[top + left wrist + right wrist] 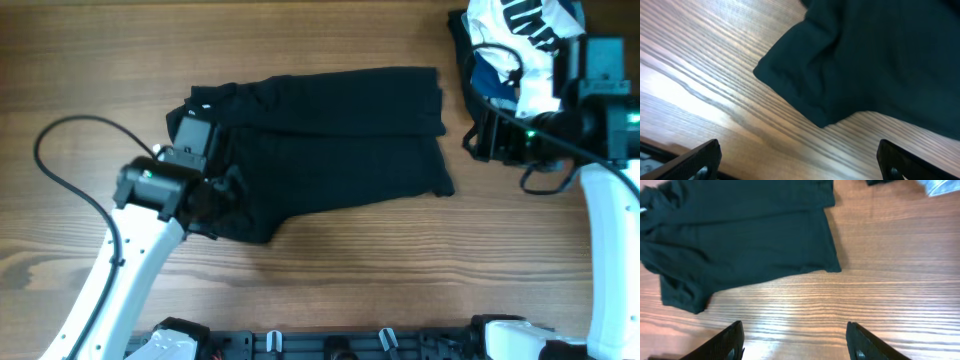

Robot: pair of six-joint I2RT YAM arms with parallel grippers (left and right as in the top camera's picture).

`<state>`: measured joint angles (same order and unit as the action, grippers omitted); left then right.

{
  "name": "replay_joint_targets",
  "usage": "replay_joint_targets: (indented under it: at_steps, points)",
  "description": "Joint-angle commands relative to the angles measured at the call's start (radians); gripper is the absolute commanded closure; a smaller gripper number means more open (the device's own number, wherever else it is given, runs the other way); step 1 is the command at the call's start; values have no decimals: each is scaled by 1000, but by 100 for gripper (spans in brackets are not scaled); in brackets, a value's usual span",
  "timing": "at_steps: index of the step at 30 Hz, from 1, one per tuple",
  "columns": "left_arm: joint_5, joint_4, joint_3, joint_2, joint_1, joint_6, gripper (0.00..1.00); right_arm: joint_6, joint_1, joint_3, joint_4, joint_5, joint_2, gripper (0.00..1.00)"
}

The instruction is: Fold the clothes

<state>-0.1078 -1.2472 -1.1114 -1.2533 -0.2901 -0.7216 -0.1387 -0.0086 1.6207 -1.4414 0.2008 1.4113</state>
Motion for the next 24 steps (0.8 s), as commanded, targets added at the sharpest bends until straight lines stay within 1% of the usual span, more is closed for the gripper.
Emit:
replay_joint_targets:
  at_steps: [1, 4, 9, 12, 16, 20, 21, 22, 24]
  points:
    - [-14, 72, 117, 15, -5, -73, 0, -49, 24, -138, 66, -9, -28, 34]
    - [-14, 139, 181, 15, -4, -80, 0, -72, 26, -233, 131, -9, -28, 33]
    - [-14, 257, 267, 14, 2, -80, 0, -79, 26, -320, 192, -9, -28, 33]
    - [-16, 329, 319, 13, 8, -80, 1, -83, 26, -336, 203, -9, -28, 33]
    - [-48, 346, 377, 13, 42, -79, 1, -82, 26, -339, 204, -9, -28, 33]
    - [-69, 393, 447, 13, 117, -66, 2, -81, 26, -339, 208, -9, -28, 33]
    - [-64, 419, 463, 13, 137, -48, 2, -80, 26, -339, 209, -9, -28, 33]
    - [-47, 459, 480, 13, 157, -4, 3, -80, 26, -340, 211, -9, -28, 33]
    - [2, 558, 512, 13, 196, 116, 5, -80, 26, -340, 217, -9, -28, 33]
